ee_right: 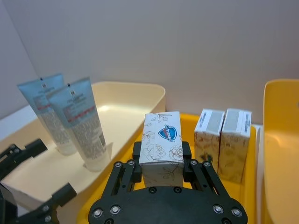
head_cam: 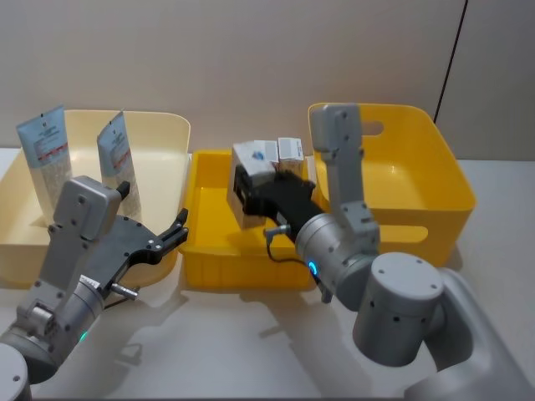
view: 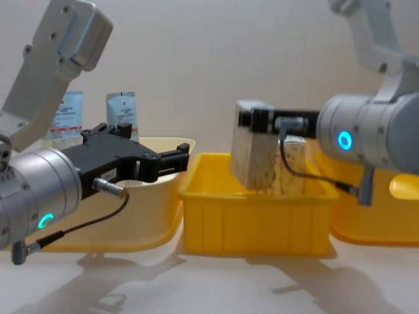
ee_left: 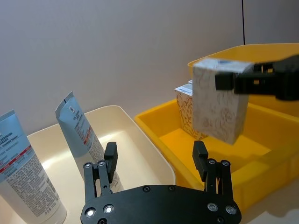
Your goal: Bimanual collaborative sorting of washing and personal care products
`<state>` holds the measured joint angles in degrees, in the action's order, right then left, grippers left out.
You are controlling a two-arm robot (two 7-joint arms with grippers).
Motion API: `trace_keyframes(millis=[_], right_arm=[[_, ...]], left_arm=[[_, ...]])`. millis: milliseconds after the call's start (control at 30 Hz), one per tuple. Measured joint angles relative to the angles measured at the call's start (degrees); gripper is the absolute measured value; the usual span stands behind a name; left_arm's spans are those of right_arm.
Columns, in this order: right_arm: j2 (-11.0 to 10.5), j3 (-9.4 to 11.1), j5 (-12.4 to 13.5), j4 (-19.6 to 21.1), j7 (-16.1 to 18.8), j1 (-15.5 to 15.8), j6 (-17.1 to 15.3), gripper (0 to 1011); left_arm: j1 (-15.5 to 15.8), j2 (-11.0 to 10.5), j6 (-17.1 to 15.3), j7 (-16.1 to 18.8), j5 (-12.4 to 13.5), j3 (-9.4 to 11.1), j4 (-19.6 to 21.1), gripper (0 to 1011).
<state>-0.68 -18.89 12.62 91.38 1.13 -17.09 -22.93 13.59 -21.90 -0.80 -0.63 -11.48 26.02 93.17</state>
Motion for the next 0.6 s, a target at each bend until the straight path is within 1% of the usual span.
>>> trace_keyframes(millis=[167, 267, 400, 467, 600], right_arm=[[-0.3, 0.6, 0.0, 1.6, 1.0, -0.2, 2.1, 453], [-0.3, 1.2, 0.1, 2.8, 1.4, -0.8, 3.6, 454], [-0.3, 1.9, 0.0, 3.5, 1.4, -1.4, 4.6, 454], [-0.3, 2.7, -0.4, 4.1, 1.1, -2.0, 5.4, 454], [-0.3, 3.5, -0.9, 4.6, 0.4, -2.5, 6.1, 453]], left_arm=[[0.0, 0.0, 0.0, 0.0, 0.0, 0.0, 0.0, 1004], [0.0, 0.0, 0.0, 0.0, 0.0, 0.0, 0.0, 1003], [0.0, 0.0, 0.0, 0.0, 0.0, 0.0, 0.0, 1003], [0.0, 0.0, 0.0, 0.0, 0.0, 0.0, 0.0, 1003], [0.0, 0.0, 0.0, 0.0, 0.0, 0.0, 0.0, 1003]])
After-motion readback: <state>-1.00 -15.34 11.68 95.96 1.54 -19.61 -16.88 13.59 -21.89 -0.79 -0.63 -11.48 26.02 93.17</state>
